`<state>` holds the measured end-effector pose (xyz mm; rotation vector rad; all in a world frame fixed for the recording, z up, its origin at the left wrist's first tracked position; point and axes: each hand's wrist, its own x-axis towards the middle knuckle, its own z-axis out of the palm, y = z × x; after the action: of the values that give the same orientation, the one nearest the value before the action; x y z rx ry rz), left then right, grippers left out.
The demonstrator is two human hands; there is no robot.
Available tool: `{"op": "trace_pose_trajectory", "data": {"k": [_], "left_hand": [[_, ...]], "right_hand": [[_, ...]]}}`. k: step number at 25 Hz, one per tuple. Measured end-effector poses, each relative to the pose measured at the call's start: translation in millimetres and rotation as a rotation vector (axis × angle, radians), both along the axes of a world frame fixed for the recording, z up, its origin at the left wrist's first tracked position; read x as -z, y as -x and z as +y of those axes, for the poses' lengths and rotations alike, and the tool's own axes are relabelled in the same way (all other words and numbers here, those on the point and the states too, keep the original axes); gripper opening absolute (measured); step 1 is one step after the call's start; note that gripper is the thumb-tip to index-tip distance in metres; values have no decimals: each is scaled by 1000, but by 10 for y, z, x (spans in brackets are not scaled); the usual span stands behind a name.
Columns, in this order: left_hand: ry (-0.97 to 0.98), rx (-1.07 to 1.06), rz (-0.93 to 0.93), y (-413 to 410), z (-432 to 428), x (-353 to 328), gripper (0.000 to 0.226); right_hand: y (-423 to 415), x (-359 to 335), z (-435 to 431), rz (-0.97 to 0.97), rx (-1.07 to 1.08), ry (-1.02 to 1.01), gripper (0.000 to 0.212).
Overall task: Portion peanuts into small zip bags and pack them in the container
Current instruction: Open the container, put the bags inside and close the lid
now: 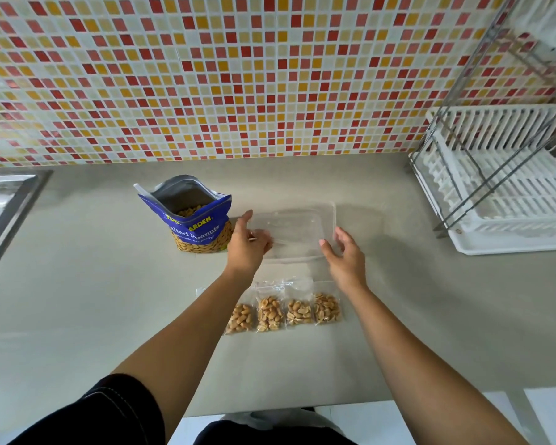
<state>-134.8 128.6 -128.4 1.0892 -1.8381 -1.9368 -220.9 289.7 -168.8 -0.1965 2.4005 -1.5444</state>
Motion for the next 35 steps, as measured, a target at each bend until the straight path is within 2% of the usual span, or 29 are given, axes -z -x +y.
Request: {"op": "trace_pose_trajectory", "data": {"k": [2, 6, 8, 11, 12, 15, 22, 25, 28, 31, 35], "left_hand": [[-154, 3, 66, 47, 12, -34, 53], [-81, 63, 69, 106, -1, -95, 48], [131, 74, -52, 111, -30, -49, 47], [652, 164, -392, 27, 2, 117, 45], [720, 182, -464, -2, 14, 152, 44], [706, 199, -552, -39, -12, 208, 40], [702, 185, -584, 51, -80, 329, 36], [724, 178, -560, 60, -98, 386, 43], [744, 185, -553, 59, -103, 408, 44], [754, 181, -550, 57, -94, 422, 47], [765, 181, -534, 65, -85, 433, 42]], "right_hand": [[10, -22, 62, -102, 120, 178, 63], [132, -87, 186, -297, 190, 501, 61], [178, -129, 215, -325, 234, 585, 54], [204, -111, 229, -335, 402, 675, 47], [210, -76, 237, -322, 451, 691, 46], [214, 16, 281, -271, 544, 717, 46], [326, 210, 298, -193, 693, 743, 46], [376, 326, 326, -200, 705, 635, 48], [395, 444, 379, -182, 633, 320, 52], [366, 513, 436, -51, 512, -89, 59], [277, 443, 446, 79, 423, -294, 54]]}}
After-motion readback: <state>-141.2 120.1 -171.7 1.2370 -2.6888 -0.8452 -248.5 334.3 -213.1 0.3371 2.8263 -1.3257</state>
